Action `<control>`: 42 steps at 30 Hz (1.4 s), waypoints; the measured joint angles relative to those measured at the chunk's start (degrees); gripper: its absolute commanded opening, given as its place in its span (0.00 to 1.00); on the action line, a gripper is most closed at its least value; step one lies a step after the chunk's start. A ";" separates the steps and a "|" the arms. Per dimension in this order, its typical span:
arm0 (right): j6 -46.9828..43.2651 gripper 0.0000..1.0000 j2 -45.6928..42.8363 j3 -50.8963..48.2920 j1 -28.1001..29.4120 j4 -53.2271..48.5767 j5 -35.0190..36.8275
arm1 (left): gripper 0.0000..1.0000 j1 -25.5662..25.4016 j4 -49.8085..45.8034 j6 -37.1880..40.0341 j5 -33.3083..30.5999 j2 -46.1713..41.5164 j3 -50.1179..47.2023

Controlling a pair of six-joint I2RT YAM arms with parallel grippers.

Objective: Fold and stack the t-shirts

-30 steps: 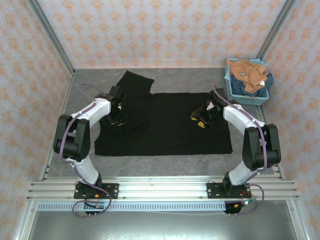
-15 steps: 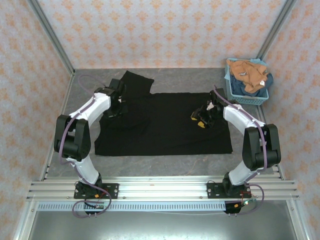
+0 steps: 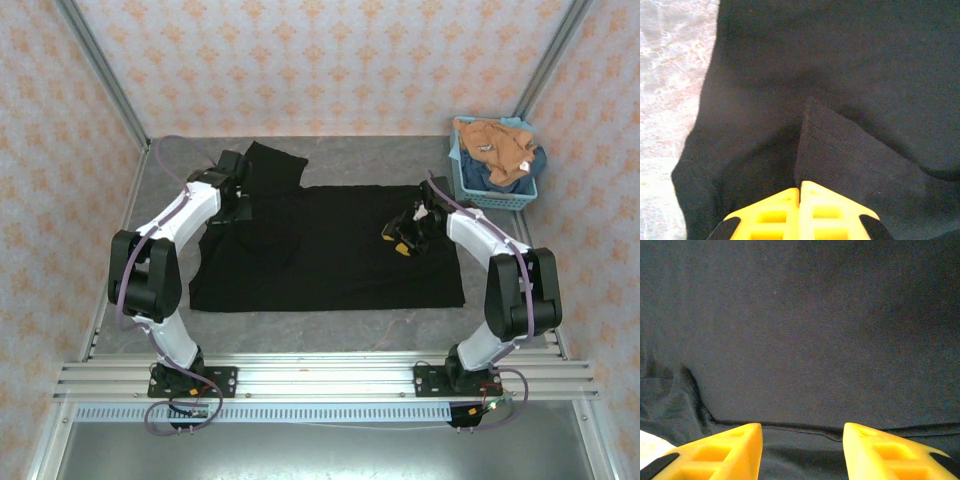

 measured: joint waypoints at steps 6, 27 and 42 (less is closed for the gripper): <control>-0.02 0.46 0.00 0.00 0.00 0.00 0.07 | 0.14 0.09 -0.87 -1.09 -6.64 7.48 4.00; 2.64 0.29 -9.46 -6.05 -4.28 -6.75 19.76 | 0.40 0.39 -8.41 -25.75 -0.68 -4.94 -10.73; 2.47 0.08 -1.36 -7.28 -11.63 -7.63 26.53 | 0.37 2.51 -6.67 -30.08 3.04 8.44 -7.30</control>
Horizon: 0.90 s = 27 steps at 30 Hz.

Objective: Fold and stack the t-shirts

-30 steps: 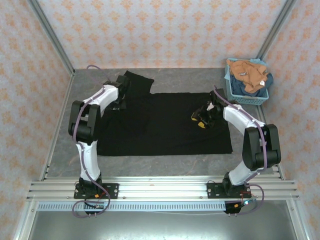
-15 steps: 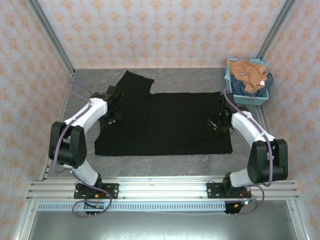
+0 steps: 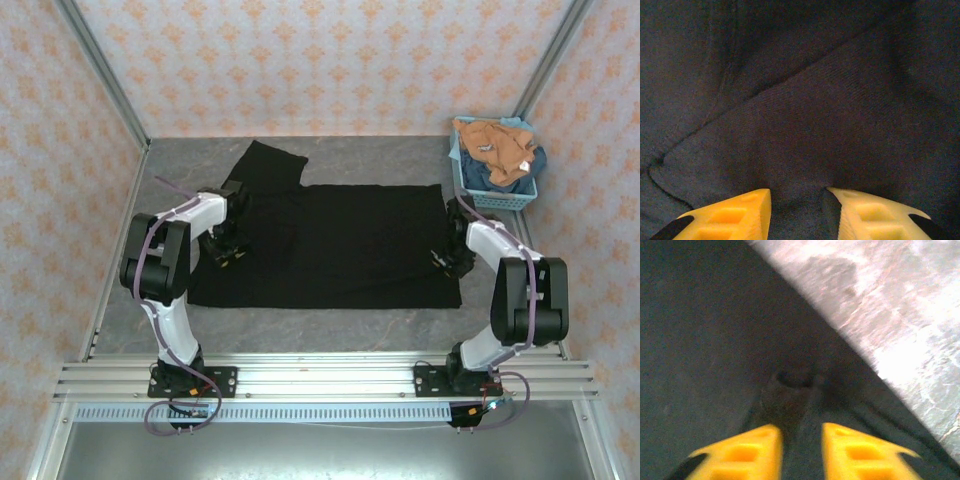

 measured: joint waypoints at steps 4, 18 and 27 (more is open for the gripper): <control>-0.37 0.05 3.96 2.14 -2.12 -0.96 -0.46 | 0.37 1.36 -0.55 0.17 0.46 1.51 2.12; 0.07 0.54 2.60 4.28 3.39 -4.17 -1.20 | 0.65 8.33 -1.51 1.92 2.89 -2.38 -2.38; 1.11 0.56 -4.74 13.25 11.37 -6.71 -1.11 | 0.78 15.56 -7.87 3.13 -2.84 -3.54 3.28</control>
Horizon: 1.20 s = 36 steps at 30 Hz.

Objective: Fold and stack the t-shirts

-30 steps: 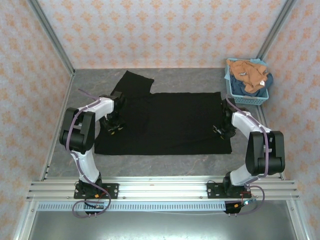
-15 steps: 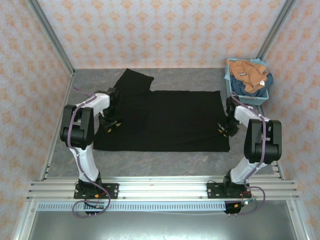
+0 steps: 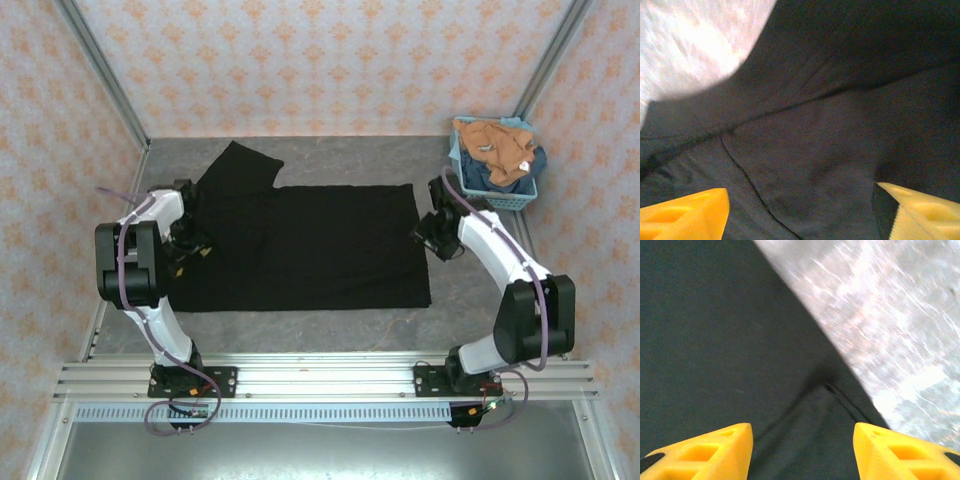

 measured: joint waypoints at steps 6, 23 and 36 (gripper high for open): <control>-2.27 0.55 20.44 23.32 0.02 2.38 0.52 | 0.71 -4.72 -0.50 -1.16 -0.66 13.49 31.17; 1.90 0.42 48.24 44.28 0.17 3.34 -1.95 | 0.56 -6.86 0.85 0.04 4.50 40.61 58.36; 3.23 0.47 37.77 27.98 0.72 4.24 -1.01 | 0.72 -6.54 -0.24 -1.03 3.78 30.45 42.27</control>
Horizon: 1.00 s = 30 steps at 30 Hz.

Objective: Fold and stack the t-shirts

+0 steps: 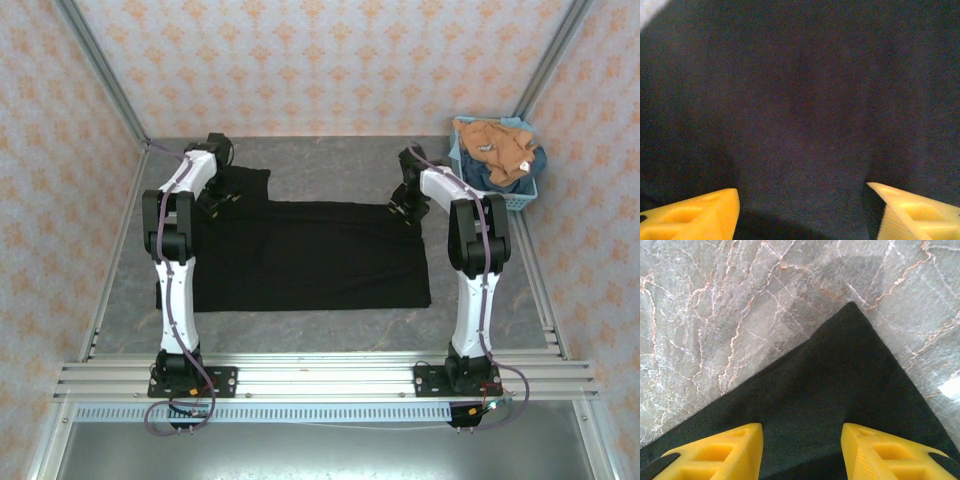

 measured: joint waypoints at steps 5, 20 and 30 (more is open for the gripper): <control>-2.49 0.50 1.05 6.12 -0.09 -3.02 1.86 | 0.74 0.55 -3.10 1.77 -3.37 7.04 19.89; -6.43 0.52 5.31 16.46 -0.09 -4.39 -0.37 | 0.76 4.28 3.54 2.14 -9.73 23.37 38.14; -6.86 0.52 4.79 12.20 -0.11 -4.00 -2.08 | 0.65 5.40 0.74 -1.64 -3.69 25.81 42.75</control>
